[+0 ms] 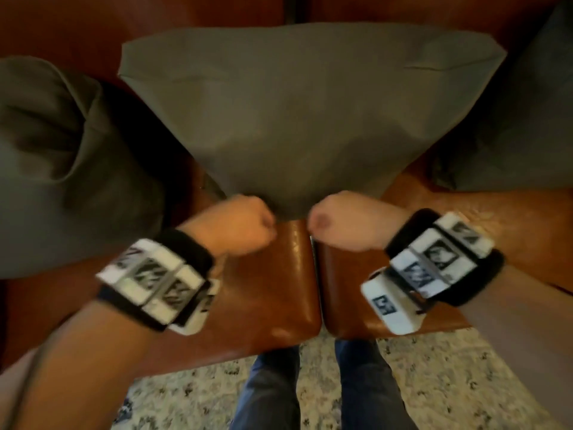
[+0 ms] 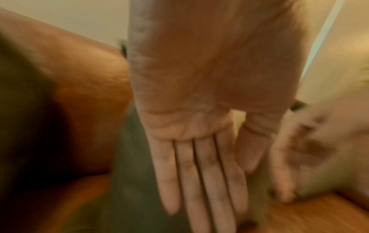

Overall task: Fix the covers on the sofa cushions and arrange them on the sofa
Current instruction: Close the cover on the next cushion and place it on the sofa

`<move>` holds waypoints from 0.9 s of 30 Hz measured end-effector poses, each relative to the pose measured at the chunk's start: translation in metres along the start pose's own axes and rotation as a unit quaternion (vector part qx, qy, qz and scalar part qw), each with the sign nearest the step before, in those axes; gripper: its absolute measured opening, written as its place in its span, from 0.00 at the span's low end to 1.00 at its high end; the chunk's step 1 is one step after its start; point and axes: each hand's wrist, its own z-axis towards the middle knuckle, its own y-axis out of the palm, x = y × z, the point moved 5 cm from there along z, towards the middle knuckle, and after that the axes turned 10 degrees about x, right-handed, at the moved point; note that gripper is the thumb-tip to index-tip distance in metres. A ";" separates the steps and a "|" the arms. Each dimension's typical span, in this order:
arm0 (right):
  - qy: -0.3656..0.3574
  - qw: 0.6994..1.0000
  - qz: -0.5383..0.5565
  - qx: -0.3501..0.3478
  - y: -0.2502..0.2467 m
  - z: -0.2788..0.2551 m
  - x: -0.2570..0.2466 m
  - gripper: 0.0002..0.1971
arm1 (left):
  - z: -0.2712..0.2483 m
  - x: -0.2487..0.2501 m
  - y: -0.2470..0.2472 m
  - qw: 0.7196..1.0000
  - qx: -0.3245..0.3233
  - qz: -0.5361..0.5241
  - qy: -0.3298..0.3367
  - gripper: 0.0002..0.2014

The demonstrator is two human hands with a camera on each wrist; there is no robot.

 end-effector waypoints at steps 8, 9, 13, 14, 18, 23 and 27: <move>0.014 0.994 -0.063 -0.085 0.050 0.070 0.040 0.16 | 0.061 0.026 0.054 0.987 -0.135 0.080 0.044 0.18; 0.019 0.994 -0.070 -0.086 0.052 0.068 0.050 0.16 | 0.066 0.020 0.059 0.986 -0.140 0.076 0.044 0.18; 0.091 0.989 -0.064 -0.093 0.049 0.054 0.091 0.23 | 0.079 -0.008 0.076 0.990 -0.131 0.053 -0.011 0.24; 0.120 0.987 -0.053 -0.095 0.047 0.051 0.104 0.24 | 0.081 -0.016 0.081 0.990 -0.130 0.050 -0.024 0.25; 0.180 0.981 -0.015 -0.076 0.046 0.044 0.150 0.26 | 0.075 -0.061 0.090 0.990 -0.088 0.047 -0.097 0.26; 0.259 0.965 0.028 0.035 0.041 0.023 0.174 0.14 | 0.043 -0.100 0.085 0.984 0.083 0.006 -0.156 0.24; 0.148 0.958 0.053 0.238 -0.001 -0.009 0.120 0.09 | -0.002 -0.062 0.043 0.937 0.310 -0.076 -0.142 0.15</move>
